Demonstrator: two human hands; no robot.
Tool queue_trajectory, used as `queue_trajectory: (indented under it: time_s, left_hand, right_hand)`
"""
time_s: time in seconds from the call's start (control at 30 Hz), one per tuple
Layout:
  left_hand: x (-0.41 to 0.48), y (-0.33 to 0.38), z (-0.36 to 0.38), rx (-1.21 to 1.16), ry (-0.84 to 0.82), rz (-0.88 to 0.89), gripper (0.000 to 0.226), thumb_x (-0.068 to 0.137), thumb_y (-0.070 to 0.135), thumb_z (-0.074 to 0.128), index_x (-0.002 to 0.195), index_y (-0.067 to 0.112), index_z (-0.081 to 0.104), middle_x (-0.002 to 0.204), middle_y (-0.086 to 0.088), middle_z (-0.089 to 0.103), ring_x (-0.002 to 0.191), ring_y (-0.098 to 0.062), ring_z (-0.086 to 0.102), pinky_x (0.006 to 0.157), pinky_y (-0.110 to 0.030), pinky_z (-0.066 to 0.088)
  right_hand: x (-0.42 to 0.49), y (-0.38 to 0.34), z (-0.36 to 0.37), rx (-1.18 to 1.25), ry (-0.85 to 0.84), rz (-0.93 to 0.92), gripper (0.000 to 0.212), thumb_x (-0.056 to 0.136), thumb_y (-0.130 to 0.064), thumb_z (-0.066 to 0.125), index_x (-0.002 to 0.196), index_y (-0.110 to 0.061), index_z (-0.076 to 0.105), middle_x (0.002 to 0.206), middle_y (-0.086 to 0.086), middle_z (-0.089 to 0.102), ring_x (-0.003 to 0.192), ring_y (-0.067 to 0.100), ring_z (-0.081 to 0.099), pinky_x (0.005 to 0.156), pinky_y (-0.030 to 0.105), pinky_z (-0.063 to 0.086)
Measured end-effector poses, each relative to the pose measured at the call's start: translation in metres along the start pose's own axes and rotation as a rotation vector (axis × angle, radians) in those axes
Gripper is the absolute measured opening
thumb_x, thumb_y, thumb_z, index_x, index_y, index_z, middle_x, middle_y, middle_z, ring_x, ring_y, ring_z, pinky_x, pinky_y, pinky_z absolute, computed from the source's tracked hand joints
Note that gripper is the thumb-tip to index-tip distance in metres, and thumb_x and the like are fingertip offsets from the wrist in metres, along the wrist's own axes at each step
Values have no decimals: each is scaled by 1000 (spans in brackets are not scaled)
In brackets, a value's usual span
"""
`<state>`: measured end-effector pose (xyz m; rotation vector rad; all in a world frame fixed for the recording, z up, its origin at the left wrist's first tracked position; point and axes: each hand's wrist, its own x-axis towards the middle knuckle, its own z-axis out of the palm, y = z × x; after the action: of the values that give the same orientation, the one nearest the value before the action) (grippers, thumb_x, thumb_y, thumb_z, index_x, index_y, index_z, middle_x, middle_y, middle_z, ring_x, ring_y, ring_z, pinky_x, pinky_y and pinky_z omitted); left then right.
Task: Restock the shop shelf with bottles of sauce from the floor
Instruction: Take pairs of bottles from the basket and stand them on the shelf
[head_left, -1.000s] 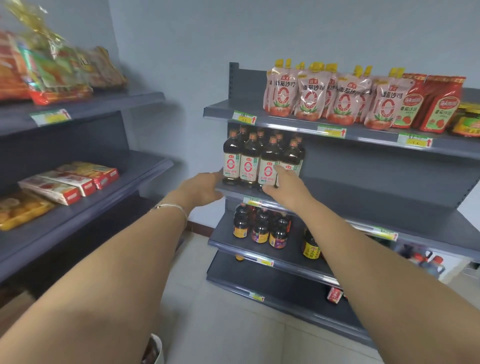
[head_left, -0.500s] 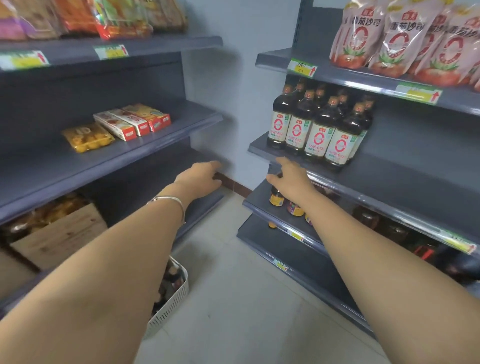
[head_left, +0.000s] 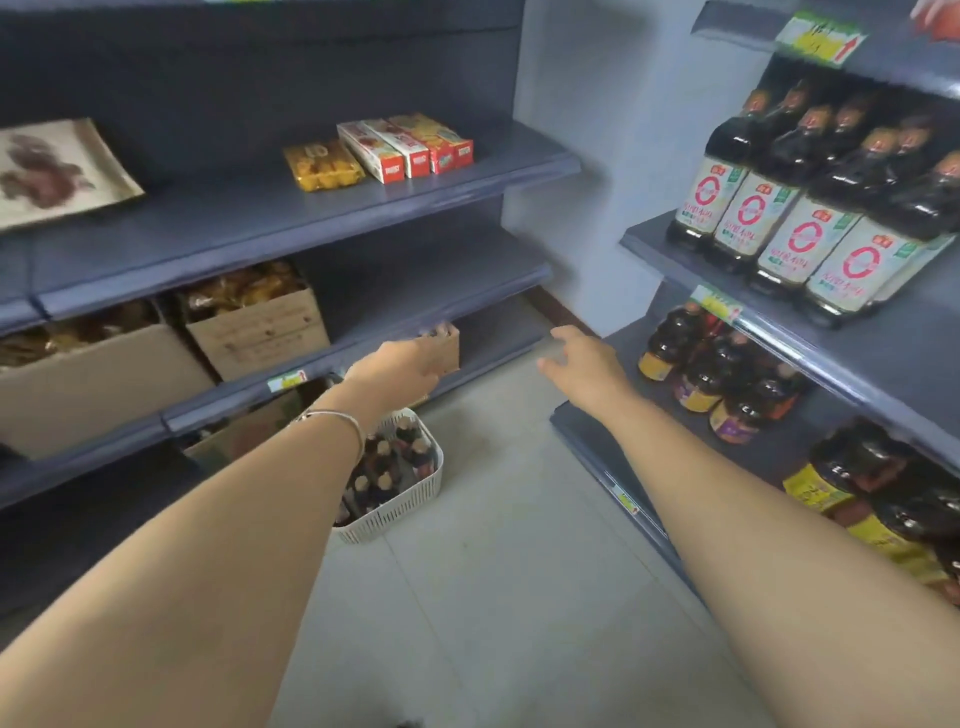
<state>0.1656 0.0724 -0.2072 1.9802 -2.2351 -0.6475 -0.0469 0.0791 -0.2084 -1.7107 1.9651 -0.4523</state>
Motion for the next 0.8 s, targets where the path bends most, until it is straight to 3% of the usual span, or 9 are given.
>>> queue_trajectory:
  time_s: [0.1,0.2,0.5,0.7,0.8]
  left_hand:
    - [-7,-21,2,-1,-18,-57,42,90,25,49,131,15,47,125,-11,59,111,-31,57,94,-40,47]
    - [-11,-38,2,21,-25,-93,42,92,20,45,134,19,44,121,-11,59,106,-31,57,81,-36,45]
    - [-12,-101,3,-10,-74,-152,45,93,23,47,136,17,39,123,-10,57,105,-27,57,77,-31,46]
    - [1,-144,3,-48,-112,-167,48,91,23,48,137,18,38,127,-12,56,110,-30,56,93,-43,49]
    - [10,-166,7,-63,-141,-179,48,92,24,49,138,18,37,131,-12,54,114,-31,55,97,-42,47]
  right_hand:
    - [1,-13,17,3,-46,-16,52,94,-27,53,143,-15,38,138,12,50,128,29,46,99,37,40]
    - [6,-27,33,-3,-79,-43,52,94,-28,53,142,-15,39,136,12,51,127,30,46,99,36,39]
    - [18,-68,83,-15,-159,-74,51,94,-29,51,142,-18,39,138,9,49,127,27,46,98,35,41]
    - [34,-98,118,-36,-181,-82,51,94,-28,52,142,-16,40,138,11,50,125,29,48,99,37,43]
    - [44,-109,141,-29,-207,-72,50,95,-28,52,142,-15,39,138,10,50,125,28,48,99,36,43]
